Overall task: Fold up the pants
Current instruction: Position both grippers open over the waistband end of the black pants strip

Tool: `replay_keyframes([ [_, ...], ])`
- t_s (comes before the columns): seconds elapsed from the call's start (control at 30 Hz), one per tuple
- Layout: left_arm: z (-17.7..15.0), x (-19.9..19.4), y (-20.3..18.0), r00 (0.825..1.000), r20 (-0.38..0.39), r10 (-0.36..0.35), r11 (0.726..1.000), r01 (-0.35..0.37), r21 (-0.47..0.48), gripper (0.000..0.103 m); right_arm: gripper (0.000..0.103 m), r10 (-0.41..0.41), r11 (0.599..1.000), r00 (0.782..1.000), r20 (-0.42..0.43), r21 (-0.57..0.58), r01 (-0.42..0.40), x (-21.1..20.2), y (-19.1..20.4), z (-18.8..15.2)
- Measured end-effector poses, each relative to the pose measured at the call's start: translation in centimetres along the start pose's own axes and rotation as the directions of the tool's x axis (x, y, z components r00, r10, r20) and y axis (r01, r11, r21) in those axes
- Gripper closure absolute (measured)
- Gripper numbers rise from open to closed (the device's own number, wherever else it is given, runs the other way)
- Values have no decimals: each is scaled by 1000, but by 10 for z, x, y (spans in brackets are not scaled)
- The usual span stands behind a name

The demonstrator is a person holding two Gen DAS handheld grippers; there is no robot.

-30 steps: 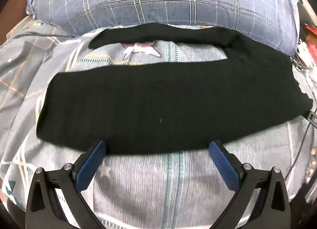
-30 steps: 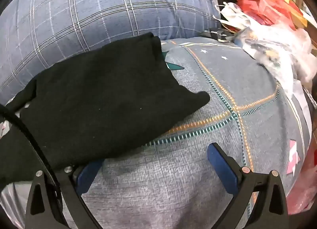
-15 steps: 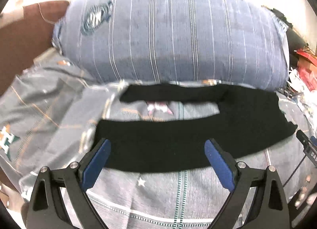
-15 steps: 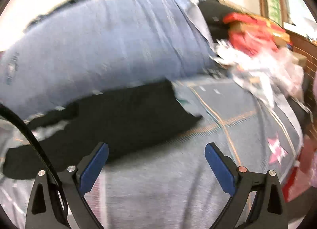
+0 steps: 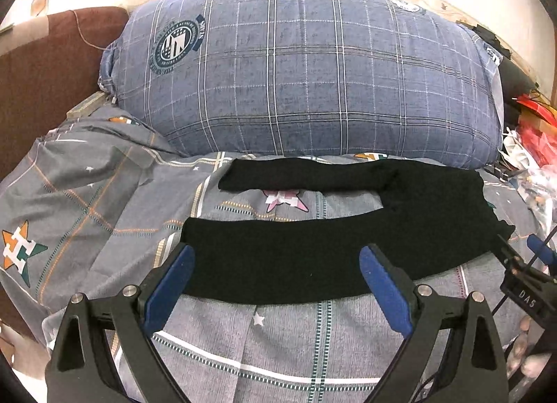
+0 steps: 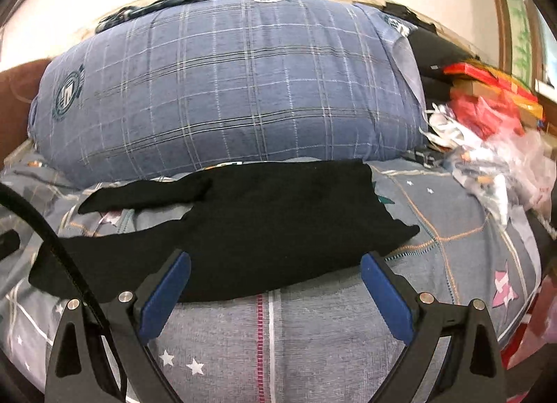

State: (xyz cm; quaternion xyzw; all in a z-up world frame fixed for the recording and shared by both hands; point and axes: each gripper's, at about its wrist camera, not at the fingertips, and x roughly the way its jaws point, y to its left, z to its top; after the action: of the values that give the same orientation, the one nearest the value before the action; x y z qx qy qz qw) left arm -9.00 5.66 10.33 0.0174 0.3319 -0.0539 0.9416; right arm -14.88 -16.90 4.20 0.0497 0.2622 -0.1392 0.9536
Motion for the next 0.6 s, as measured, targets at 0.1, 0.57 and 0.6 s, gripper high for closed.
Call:
replay_keyframes([
  [0.1, -3, 1, 2, 1000, -10, -6, 1000, 6, -3, 7, 3, 11, 1000, 1000, -1, -11, -11, -1, 4, -2],
  [0.57, 50, 25, 46, 994, -43, -101, 994, 99, -48, 7, 3, 75, 997, 997, -12, -35, -75, 14, -11, 18],
  [0.6, 63, 35, 54, 992, -67, -106, 993, 103, -52, 7, 3, 81, 996, 996, -42, -34, -82, 23, -18, 30],
])
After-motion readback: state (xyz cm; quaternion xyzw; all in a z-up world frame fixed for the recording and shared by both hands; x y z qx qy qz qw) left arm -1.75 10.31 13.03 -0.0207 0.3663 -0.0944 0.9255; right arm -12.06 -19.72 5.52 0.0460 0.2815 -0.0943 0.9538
